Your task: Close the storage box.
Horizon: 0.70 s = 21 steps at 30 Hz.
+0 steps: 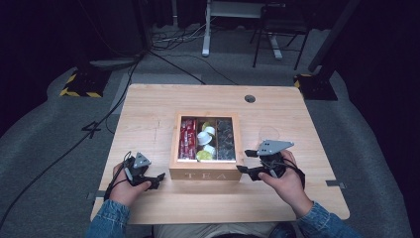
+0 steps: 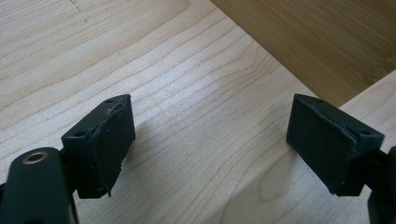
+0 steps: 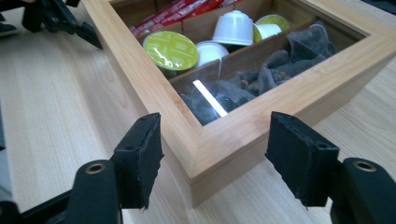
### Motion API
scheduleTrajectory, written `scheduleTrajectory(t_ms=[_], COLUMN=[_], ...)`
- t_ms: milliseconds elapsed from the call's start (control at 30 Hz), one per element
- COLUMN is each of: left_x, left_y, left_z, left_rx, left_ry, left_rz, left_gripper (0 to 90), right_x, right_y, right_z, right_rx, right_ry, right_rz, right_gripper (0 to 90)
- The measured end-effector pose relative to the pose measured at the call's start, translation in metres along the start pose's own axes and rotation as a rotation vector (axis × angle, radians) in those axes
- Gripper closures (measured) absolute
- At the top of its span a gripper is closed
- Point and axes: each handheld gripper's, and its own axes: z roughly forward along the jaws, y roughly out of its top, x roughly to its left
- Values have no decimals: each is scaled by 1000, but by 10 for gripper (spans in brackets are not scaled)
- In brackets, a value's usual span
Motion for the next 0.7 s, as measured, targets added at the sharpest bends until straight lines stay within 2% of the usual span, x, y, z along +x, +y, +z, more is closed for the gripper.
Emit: scheduleTrajectory(t_ms=[133, 233, 267, 367, 467, 700], left_x=[0, 0, 1, 1, 2, 4], left_y=[0, 0, 0, 1, 1, 1], left_z=[0, 0, 0, 1, 1, 0], left_rx=[-1, -1, -1, 3, 5, 4], left_ry=[-2, -4, -5, -10, -14, -24], left_rz=[-1, 0, 1, 2, 11, 29], left_gripper=[159, 158, 158, 153, 149, 148], right_x=[-4, -10, -10, -18, -28, -54], right_y=[0, 1, 1, 3, 2, -18], right_z=[3, 6, 6, -3, -20, -59], right_rx=[1, -23, -23, -54, -69, -85], right_ry=[24, 66, 66, 79, 62, -41], right_rz=[17, 44, 44, 67, 70, 134], right_gripper=[329, 273, 273, 199, 157, 159])
